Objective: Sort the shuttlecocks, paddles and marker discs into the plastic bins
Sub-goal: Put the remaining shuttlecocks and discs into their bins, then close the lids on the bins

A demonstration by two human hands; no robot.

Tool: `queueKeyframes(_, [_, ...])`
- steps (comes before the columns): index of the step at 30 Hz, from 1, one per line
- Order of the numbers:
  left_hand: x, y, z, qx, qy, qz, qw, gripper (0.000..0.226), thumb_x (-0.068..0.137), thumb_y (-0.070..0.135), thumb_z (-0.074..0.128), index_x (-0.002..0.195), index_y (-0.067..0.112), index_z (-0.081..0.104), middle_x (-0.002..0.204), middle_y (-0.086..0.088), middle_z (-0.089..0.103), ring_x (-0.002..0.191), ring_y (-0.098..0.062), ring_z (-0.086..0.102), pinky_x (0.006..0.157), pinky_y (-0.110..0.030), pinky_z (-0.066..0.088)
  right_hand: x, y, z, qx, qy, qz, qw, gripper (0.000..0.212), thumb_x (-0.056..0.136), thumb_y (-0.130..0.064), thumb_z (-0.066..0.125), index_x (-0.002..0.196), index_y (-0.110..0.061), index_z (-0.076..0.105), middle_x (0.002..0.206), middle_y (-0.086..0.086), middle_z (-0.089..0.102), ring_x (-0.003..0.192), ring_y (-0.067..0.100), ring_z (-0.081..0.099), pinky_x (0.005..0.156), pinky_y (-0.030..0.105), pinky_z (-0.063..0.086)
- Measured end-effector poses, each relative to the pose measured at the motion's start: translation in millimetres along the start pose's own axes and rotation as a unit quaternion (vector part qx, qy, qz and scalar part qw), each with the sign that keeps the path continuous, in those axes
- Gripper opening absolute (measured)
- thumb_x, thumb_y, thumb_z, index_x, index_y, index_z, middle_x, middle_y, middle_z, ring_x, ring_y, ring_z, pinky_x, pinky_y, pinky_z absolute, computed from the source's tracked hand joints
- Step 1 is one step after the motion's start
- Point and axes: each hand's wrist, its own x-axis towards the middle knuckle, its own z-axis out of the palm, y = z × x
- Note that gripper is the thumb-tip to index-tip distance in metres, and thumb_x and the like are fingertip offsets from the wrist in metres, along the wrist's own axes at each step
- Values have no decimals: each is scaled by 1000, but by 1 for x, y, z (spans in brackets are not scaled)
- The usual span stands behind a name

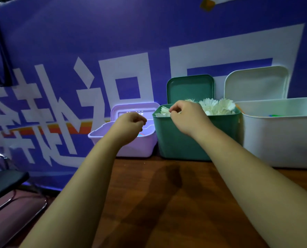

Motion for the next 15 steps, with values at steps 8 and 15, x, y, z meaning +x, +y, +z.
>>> queueKeyframes(8, [22, -18, 13, -25, -14, 27, 999, 24, 100, 17, 54, 100, 25, 77, 103, 10, 76, 90, -8, 74, 87, -35, 60, -1, 16, 4, -24, -9, -38, 999, 22, 95, -17, 56, 105, -22, 76, 112, -4, 70, 98, 16, 63, 84, 29, 50])
queueKeyframes(15, [151, -49, 15, 162, 19, 34, 986, 28, 100, 14, 54, 117, 21, 76, 116, 1, 74, 103, -21, 67, 86, -28, 48, 115, 11, 31, -137, -83, -64, 985, 24, 94, -18, 60, 110, -18, 78, 114, 5, 73, 107, 27, 66, 92, 36, 55])
